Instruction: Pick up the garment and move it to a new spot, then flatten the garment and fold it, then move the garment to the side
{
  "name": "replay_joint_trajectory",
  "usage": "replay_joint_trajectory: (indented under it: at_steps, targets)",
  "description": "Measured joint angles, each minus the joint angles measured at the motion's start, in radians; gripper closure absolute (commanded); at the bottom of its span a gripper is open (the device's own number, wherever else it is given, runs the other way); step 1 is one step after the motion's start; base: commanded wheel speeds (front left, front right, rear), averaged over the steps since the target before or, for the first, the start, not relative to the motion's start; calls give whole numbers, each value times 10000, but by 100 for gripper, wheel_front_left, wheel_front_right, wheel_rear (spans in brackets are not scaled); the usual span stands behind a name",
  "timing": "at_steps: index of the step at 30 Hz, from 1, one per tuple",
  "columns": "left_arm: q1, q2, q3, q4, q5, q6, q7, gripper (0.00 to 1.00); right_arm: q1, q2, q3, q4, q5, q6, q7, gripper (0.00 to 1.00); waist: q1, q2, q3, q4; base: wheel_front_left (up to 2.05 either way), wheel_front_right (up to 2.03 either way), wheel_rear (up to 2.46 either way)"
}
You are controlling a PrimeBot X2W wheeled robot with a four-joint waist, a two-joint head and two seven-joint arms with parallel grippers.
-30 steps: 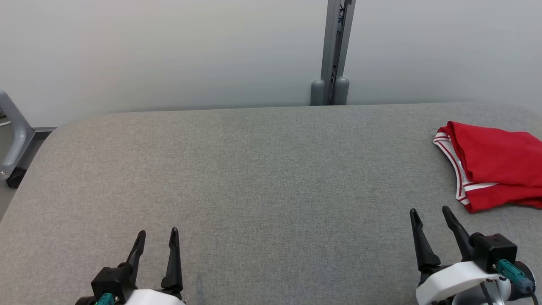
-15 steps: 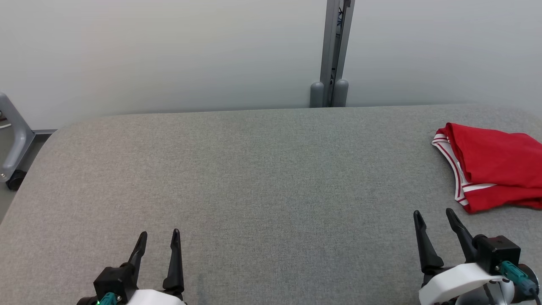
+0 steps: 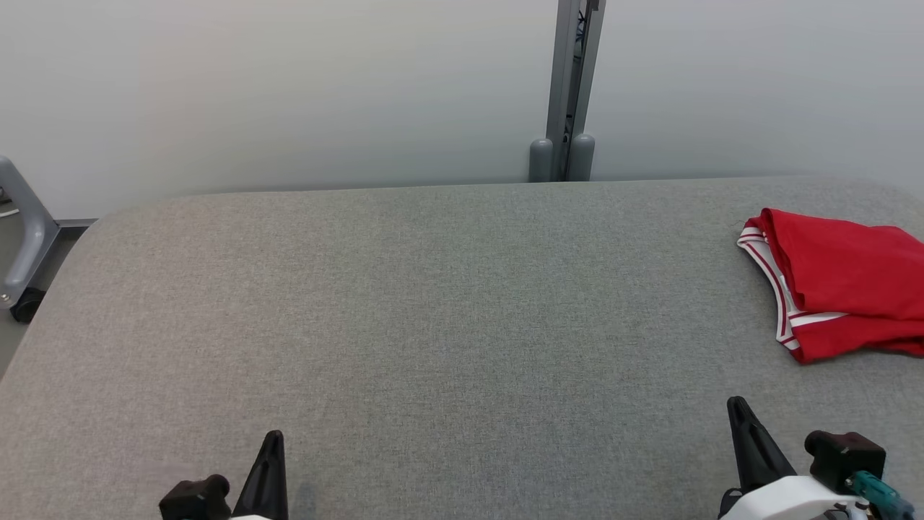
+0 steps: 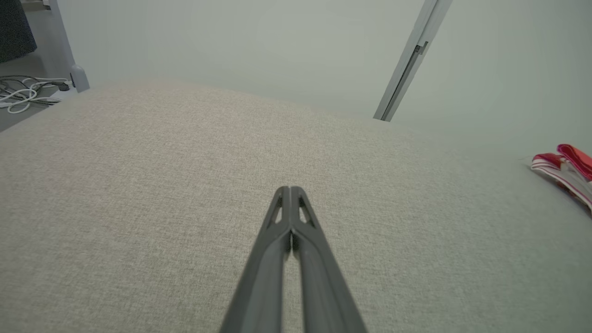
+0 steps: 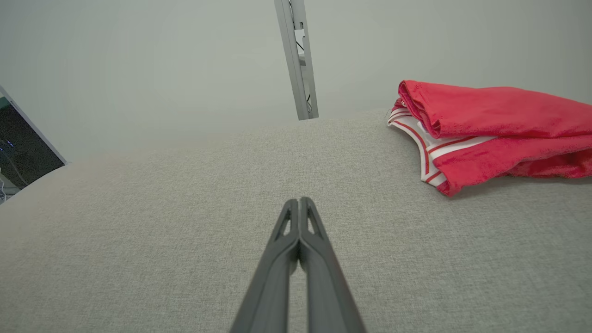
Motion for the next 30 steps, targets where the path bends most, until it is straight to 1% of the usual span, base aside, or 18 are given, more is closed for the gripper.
replay_joint_trajectory:
  at_steps: [17,25,30]
  targets:
    - [-303,-67,625,-102,-2719,-487,731,100,-201,-10,-320,-94,3045,0,554,100,0,0,40,-47,0,0,0]
    - [-421,-88,880,-155,-3825,-696,1018,100,-270,-17,-460,-127,4289,0,784,100,0,0,58,-69,0,0,0]
    - [-560,-98,997,-180,-4353,-790,1158,100,-329,-19,-529,-148,4857,0,882,100,0,0,68,-80,0,0,0]
